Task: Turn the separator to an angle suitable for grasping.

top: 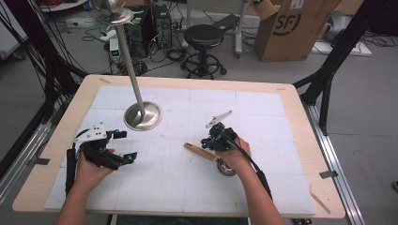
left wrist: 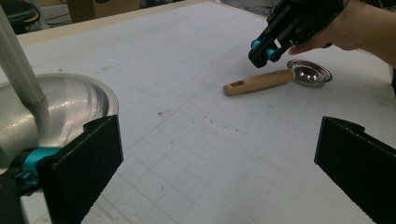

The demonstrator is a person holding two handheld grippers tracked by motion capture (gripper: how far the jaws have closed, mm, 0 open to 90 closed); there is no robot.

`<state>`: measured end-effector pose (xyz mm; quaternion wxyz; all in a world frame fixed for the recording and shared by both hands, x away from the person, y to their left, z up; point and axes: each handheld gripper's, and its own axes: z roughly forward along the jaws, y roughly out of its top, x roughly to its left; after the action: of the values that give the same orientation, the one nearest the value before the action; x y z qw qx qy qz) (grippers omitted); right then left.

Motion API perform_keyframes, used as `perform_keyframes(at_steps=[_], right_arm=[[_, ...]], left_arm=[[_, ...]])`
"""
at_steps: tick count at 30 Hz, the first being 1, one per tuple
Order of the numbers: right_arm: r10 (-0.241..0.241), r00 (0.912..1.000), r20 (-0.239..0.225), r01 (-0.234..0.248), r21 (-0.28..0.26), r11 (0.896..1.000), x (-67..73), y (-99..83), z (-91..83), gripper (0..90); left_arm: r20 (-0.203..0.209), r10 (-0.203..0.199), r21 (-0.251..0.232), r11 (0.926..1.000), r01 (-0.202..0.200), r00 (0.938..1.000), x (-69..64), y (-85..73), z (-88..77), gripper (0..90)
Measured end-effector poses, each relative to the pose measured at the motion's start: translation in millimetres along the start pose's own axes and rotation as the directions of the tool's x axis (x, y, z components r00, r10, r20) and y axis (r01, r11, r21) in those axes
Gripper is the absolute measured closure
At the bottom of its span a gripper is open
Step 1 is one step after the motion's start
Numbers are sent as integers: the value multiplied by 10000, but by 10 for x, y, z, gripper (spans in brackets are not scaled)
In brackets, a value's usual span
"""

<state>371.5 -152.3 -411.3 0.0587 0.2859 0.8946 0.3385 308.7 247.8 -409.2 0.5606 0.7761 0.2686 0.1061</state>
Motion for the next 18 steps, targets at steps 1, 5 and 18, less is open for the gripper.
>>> perform_keyframes(at_steps=[1, 5, 18], right_arm=[[21, 10000, -14, -22, -226, 9997, -4, -3, -42, 812], [45, 9999, -146, -56, -791, 9968, 0, -18, -177, 701], [119, 9998, 168, -75, -2395, 9709, -9, -391, -643, 491]], left_arm=[[3, -12, -49, 10000, 12, 10000, -3, 1, -1, 16], [20, 15, 68, 10000, -15, 10000, -3, -3, 4, 16], [-179, 77, 147, 9999, -75, 9998, 11, -8, 9, 16]])
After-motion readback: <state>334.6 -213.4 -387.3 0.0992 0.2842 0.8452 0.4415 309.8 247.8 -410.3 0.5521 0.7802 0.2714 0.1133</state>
